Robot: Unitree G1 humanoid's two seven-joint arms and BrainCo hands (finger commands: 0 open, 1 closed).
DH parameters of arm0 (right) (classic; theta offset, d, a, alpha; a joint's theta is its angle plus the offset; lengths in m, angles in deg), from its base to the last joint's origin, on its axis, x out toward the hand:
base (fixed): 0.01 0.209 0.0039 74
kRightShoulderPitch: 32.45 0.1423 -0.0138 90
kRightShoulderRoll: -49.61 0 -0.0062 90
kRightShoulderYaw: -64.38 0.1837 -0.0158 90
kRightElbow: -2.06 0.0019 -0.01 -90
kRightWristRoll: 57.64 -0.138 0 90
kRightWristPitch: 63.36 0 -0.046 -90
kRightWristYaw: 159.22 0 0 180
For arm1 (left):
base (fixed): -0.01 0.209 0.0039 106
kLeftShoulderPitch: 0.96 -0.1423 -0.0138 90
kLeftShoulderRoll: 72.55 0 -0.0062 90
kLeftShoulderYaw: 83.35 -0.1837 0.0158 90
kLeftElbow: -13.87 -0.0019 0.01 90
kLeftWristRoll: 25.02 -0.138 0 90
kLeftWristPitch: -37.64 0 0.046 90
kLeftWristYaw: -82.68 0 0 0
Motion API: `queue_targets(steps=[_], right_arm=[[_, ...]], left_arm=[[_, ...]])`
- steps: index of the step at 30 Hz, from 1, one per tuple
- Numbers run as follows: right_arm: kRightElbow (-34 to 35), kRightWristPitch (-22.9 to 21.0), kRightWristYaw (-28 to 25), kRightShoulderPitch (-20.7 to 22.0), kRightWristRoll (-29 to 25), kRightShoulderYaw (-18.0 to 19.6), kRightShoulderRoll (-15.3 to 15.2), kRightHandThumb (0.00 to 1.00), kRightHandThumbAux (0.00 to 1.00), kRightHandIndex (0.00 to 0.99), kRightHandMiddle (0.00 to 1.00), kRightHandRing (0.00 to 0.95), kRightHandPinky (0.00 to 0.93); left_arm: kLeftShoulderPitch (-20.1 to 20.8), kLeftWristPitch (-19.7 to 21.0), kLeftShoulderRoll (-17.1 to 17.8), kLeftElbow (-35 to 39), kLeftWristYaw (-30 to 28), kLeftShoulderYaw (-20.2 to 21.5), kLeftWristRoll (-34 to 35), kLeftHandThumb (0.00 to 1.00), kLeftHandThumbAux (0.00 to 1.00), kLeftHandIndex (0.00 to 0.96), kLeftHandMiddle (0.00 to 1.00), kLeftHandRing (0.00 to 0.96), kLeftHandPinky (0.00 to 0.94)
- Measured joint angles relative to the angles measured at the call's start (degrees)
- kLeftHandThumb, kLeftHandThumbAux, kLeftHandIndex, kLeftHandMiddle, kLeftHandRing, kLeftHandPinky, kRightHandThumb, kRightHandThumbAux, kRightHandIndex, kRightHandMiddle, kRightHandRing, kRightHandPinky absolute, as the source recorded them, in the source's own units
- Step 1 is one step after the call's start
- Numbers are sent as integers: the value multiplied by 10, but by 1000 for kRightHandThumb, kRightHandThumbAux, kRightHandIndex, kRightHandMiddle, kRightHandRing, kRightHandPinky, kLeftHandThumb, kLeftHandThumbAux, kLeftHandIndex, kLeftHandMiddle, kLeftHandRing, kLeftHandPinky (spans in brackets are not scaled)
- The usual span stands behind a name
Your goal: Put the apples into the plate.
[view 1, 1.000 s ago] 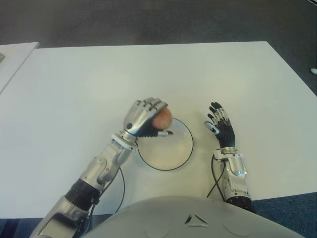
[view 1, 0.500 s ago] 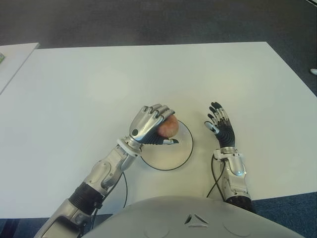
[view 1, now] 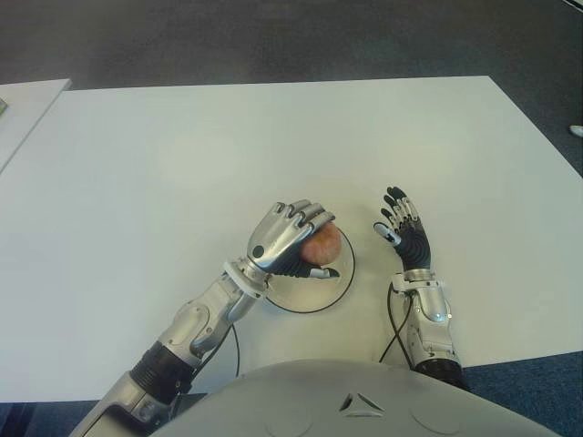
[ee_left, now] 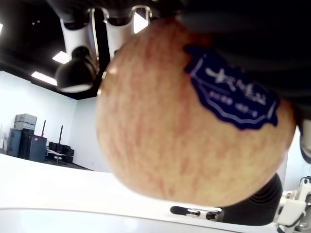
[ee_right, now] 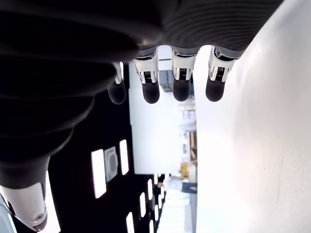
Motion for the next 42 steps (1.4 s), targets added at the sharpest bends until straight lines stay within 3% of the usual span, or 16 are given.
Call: queue_targets(steps=[26, 42], right_arm=[[2, 5, 16, -3, 14, -2, 1, 87, 608, 12, 0, 0, 1], [13, 2, 6, -12, 0, -5, 5, 91, 634, 21, 0, 0, 9]], left_arm=[[-5, 1, -16, -50, 1, -2, -2, 852, 665, 397, 533, 812, 810], [4, 13, -25, -108, 55, -2, -13, 853, 664, 401, 530, 823, 822]])
